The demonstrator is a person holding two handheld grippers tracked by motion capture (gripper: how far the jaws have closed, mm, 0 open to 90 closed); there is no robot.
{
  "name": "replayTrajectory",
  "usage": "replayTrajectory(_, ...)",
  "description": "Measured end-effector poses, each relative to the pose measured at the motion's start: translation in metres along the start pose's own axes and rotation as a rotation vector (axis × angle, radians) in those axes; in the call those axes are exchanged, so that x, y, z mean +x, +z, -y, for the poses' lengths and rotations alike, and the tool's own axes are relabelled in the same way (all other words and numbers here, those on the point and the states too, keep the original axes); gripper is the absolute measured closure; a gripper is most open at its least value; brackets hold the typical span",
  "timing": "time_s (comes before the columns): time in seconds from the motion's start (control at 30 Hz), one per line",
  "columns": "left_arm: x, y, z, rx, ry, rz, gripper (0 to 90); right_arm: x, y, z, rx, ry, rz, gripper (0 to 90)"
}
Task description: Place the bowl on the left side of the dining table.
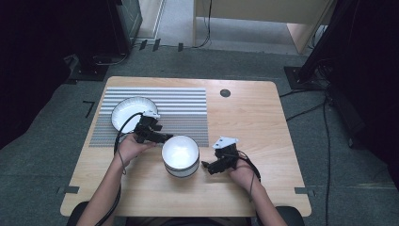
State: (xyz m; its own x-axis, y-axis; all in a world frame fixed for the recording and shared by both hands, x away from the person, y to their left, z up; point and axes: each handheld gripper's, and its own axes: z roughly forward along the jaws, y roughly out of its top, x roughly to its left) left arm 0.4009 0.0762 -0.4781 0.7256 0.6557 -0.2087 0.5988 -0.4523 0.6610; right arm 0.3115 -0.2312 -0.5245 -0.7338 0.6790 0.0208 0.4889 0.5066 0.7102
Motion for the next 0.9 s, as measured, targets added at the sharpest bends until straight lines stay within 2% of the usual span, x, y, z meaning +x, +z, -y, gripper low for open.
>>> replayTrajectory(0.1,-0.001,-0.003,-0.001,0.006,-0.001,0.013,27.0,0.0,0.0,0.0,0.0,0.0,0.0,0.0)
replayTrajectory(0.23,0.001,-0.007,-0.002,0.01,-0.006,-0.01,26.7,0.0,0.0,0.0,-0.001,-0.002,0.0,0.0)
replayTrajectory(0.33,0.002,-0.012,-0.002,0.004,-0.009,0.0,26.7,0.0,0.0,0.0,-0.001,-0.002,0.0,0.0)
replayTrajectory(0.47,0.002,-0.016,-0.003,0.002,-0.015,-0.013,27.4,0.0,0.0,0.0,-0.001,-0.002,0.0,0.0)
replayTrajectory(0.53,0.002,-0.02,-0.003,-0.006,-0.016,-0.002,32.0,0.0,0.0,0.0,-0.001,-0.002,0.0,0.0)
replayTrajectory(0.67,0.001,-0.024,-0.006,-0.017,-0.025,0.011,33.5,0.0,0.0,0.0,0.0,-0.001,0.0,0.0)
replayTrajectory(0.83,0.001,-0.025,-0.007,0.001,-0.047,0.047,37.2,0.0,0.0,0.0,-0.001,-0.001,0.0,0.0)
replayTrajectory(0.9,0.0,-0.026,-0.008,0.002,-0.043,0.057,38.5,0.0,0.0,0.0,-0.001,-0.001,0.0,0.0)
